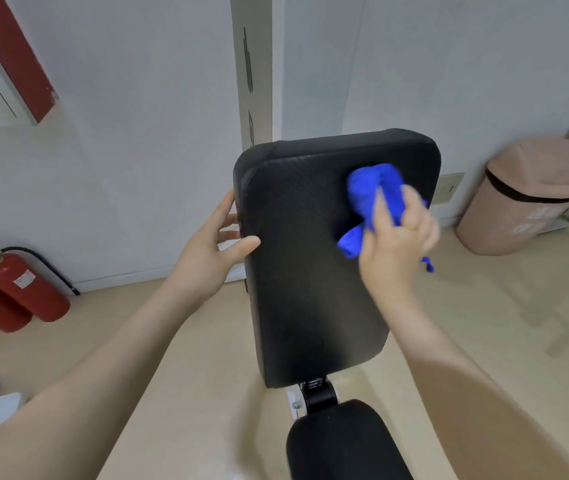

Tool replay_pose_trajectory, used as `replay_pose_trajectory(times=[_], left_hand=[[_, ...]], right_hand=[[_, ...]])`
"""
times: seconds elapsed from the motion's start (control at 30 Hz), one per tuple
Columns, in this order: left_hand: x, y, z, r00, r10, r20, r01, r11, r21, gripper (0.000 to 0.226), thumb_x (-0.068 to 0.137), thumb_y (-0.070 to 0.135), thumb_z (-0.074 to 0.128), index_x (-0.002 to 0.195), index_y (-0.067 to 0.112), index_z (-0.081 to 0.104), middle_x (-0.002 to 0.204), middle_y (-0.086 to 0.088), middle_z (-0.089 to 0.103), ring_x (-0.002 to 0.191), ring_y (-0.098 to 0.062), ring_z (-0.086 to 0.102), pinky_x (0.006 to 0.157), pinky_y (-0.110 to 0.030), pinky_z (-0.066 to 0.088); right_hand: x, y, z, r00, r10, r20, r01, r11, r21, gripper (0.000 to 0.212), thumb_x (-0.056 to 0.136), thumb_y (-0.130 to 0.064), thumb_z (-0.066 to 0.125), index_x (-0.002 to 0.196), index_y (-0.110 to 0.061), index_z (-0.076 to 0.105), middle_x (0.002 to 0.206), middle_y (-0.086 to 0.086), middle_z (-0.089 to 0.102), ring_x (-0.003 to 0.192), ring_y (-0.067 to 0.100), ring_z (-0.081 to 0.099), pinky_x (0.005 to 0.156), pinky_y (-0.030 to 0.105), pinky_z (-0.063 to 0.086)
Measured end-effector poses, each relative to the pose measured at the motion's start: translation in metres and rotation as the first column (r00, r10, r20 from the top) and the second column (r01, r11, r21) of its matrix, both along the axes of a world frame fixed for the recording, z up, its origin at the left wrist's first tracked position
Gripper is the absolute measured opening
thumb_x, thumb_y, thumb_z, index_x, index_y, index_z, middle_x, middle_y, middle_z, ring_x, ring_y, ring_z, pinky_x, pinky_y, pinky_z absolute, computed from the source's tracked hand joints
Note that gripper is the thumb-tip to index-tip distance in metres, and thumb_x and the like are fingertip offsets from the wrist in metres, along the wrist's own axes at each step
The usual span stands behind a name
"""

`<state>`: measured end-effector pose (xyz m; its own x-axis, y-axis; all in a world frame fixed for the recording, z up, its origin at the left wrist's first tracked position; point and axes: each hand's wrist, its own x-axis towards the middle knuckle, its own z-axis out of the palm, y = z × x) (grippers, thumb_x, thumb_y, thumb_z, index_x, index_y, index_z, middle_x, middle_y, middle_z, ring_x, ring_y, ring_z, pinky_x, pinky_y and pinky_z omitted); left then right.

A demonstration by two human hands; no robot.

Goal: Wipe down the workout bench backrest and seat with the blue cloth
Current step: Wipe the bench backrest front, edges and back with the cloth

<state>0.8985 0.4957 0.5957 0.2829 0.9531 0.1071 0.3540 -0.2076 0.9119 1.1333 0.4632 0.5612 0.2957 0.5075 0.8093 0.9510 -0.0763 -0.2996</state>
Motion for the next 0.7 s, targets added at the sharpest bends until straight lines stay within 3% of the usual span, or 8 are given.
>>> replay_pose_trajectory(times=[0.07,0.13,0.23,0.37,0.5,0.57,0.7], left_hand=[[0.002,-0.001,-0.001,1.000,0.013,0.006,-0.013,1.000,0.013,0.064,0.089,0.029,0.056,0.139,0.051,0.022,0.130,0.013,0.049,0.114,-0.009,0.052,0.094,-0.036,0.045],[0.004,-0.001,-0.001,1.000,0.022,0.000,-0.022,0.999,0.026,0.064,0.090,0.029,0.056,0.140,0.050,0.021,0.130,0.013,0.049,0.112,-0.007,0.051,0.093,-0.035,0.046],[0.003,-0.001,-0.002,1.000,0.021,-0.021,-0.020,0.999,0.048,0.065,0.090,0.029,0.055,0.140,0.049,0.020,0.128,0.014,0.050,0.109,0.002,0.051,0.089,-0.028,0.045],[0.001,0.000,-0.002,0.999,-0.005,-0.053,0.009,0.998,0.066,0.066,0.089,0.026,0.056,0.141,0.048,0.021,0.122,0.014,0.055,0.106,0.004,0.053,0.086,-0.020,0.043],[0.001,-0.001,0.000,0.999,-0.006,-0.052,0.009,0.999,0.049,0.065,0.089,0.024,0.056,0.141,0.047,0.022,0.124,0.014,0.054,0.108,0.001,0.054,0.082,-0.017,0.044],[0.001,-0.003,-0.001,0.999,0.002,-0.049,0.001,0.998,0.057,0.065,0.089,0.025,0.056,0.141,0.047,0.022,0.126,0.013,0.053,0.109,-0.002,0.055,0.089,-0.028,0.047],[0.006,-0.006,0.002,0.996,0.030,-0.085,-0.024,0.997,0.076,0.062,0.092,0.029,0.051,0.142,0.046,0.018,0.135,0.010,0.047,0.114,-0.008,0.051,0.095,-0.037,0.045]], right_hand=[[0.010,0.003,0.006,0.974,-0.027,-0.223,0.018,0.999,-0.040,0.047,0.082,-0.003,0.046,0.127,-0.011,0.054,0.135,0.026,0.042,0.110,0.045,0.043,0.094,0.052,0.038],[-0.004,0.007,0.006,0.935,-0.041,-0.352,0.034,0.999,-0.027,0.042,0.086,-0.004,0.046,0.128,-0.006,0.054,0.136,0.028,0.038,0.112,0.045,0.042,0.096,0.050,0.040],[-0.052,0.005,-0.012,0.969,-0.016,-0.247,0.021,1.000,0.016,0.042,0.086,-0.012,0.044,0.128,-0.007,0.048,0.135,0.028,0.034,0.108,0.043,0.042,0.092,0.051,0.042],[-0.117,-0.019,-0.060,0.989,0.143,0.043,-0.137,0.983,-0.119,0.047,0.079,-0.012,0.036,0.126,-0.020,0.037,0.131,0.015,0.027,0.110,0.034,0.035,0.088,0.049,0.044],[-0.110,-0.026,-0.069,0.961,0.254,0.109,-0.234,0.958,-0.168,0.050,0.077,-0.010,0.035,0.125,-0.025,0.038,0.129,0.011,0.028,0.106,0.033,0.035,0.088,0.050,0.045],[-0.082,-0.019,-0.056,0.979,0.190,0.071,-0.179,0.975,-0.132,0.052,0.077,-0.008,0.039,0.127,-0.023,0.037,0.130,0.015,0.030,0.107,0.035,0.033,0.089,0.052,0.043],[-0.021,-0.005,-0.016,0.981,-0.043,-0.190,0.027,0.996,-0.087,0.052,0.080,-0.004,0.047,0.131,-0.008,0.045,0.134,0.030,0.041,0.111,0.048,0.043,0.091,0.054,0.040]])
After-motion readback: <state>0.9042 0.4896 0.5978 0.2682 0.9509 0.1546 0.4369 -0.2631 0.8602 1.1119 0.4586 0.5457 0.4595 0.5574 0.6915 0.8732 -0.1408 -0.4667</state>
